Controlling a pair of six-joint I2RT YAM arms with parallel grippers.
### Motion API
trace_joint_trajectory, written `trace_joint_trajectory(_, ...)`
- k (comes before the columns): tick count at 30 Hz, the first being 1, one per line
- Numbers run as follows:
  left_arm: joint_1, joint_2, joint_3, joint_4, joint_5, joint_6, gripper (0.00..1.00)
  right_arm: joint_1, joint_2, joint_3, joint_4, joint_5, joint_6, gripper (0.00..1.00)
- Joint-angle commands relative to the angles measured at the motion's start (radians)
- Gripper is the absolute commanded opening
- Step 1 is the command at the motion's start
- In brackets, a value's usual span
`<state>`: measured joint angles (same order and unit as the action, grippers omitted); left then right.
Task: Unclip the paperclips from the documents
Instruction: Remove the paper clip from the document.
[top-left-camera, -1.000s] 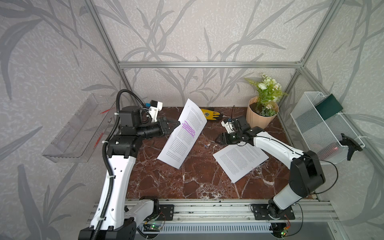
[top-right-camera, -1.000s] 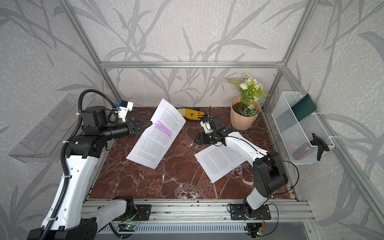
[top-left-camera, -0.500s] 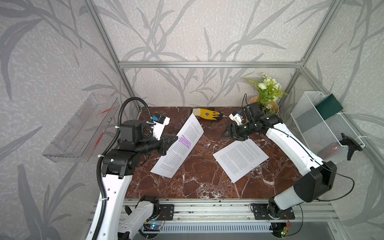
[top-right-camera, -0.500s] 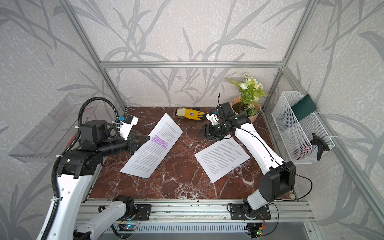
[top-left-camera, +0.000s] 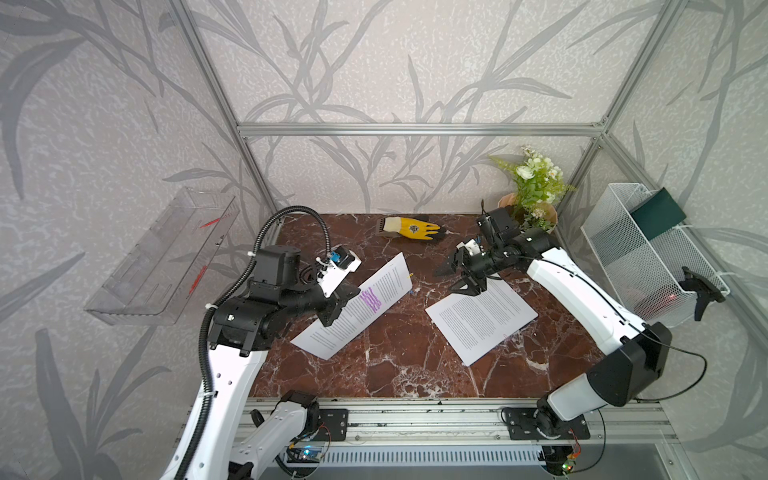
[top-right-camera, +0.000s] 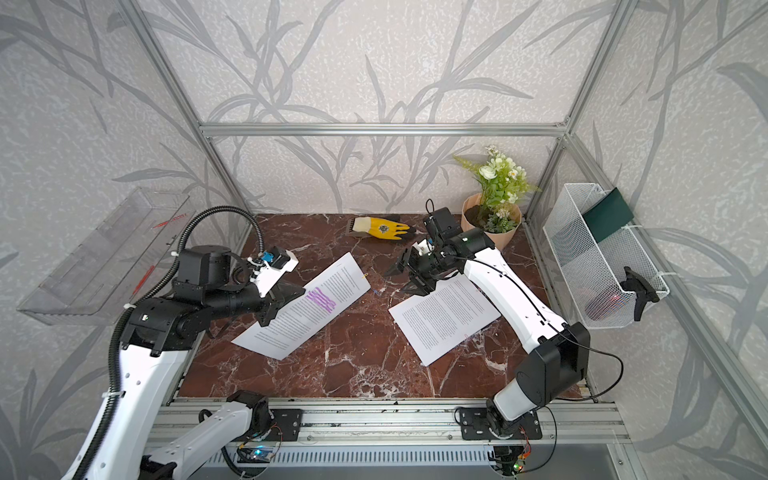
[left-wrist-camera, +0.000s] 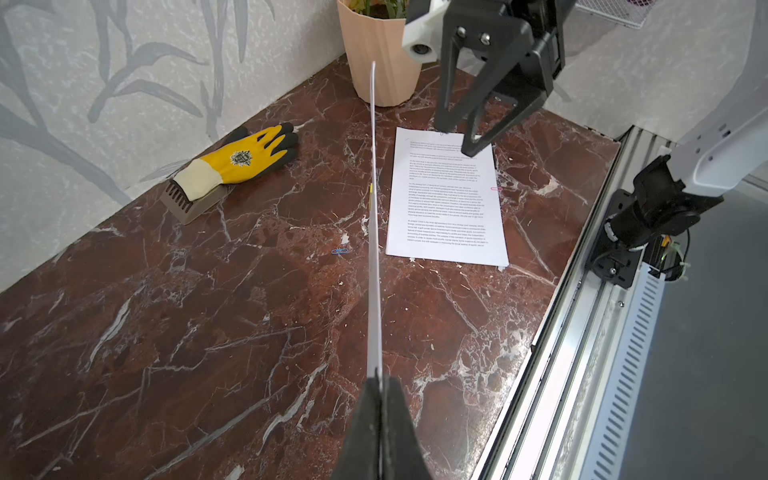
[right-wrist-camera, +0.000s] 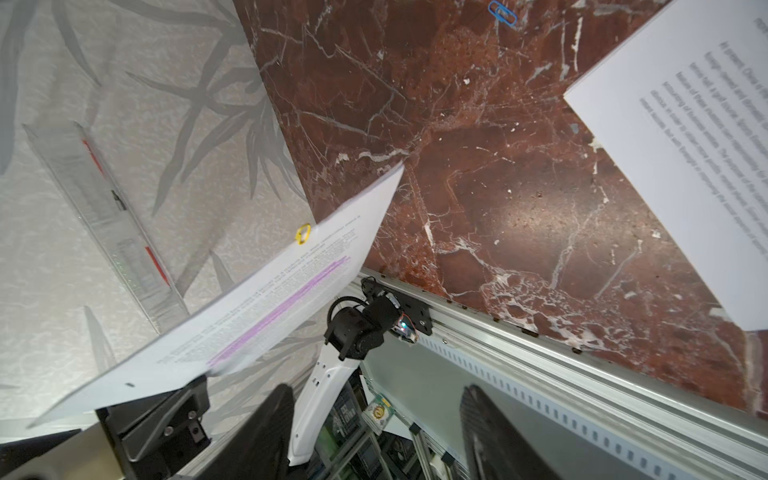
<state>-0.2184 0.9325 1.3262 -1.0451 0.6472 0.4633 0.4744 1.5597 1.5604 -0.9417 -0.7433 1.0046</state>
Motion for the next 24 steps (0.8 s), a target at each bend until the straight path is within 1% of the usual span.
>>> trace_joint_trajectory(1, -0.021, 0.002, 0.022, -0.062, 0.006, 0.16, 0.0, 0.005, 0.029, -0.014, 0.129, -0.062, 0.158, 0.62)
trace_joint_trajectory(3, -0.033, -0.001, 0.022, -0.067, -0.001, 0.195, 0.0, 0.01, 0.047, 0.003, 0.14, -0.064, 0.175, 0.57)
trace_joint_trajectory(6, -0.043, -0.011, 0.017, -0.035, -0.018, 0.193, 0.0, 0.026, 0.074, 0.029, 0.147, -0.059, 0.181, 0.52)
trace_joint_trajectory(10, -0.065, -0.016, 0.031, -0.026, -0.039, 0.196, 0.0, 0.046, 0.117, 0.045, 0.136, -0.083, 0.178, 0.5)
trace_joint_trajectory(14, -0.088, -0.013, 0.052, -0.055, -0.078, 0.241, 0.0, 0.057, 0.129, 0.031, 0.181, -0.098, 0.211, 0.49)
trace_joint_trajectory(16, -0.095, -0.011, 0.057, -0.056, -0.084, 0.245, 0.0, 0.061, 0.133, 0.024, 0.193, -0.106, 0.222, 0.49)
trace_joint_trajectory(20, -0.106, -0.009, 0.07, -0.052, -0.083, 0.236, 0.0, 0.068, 0.141, 0.021, 0.203, -0.119, 0.226, 0.45)
trace_joint_trajectory(24, -0.111, -0.009, 0.079, -0.064, -0.1, 0.253, 0.0, 0.072, 0.142, 0.028, 0.158, -0.122, 0.207, 0.41)
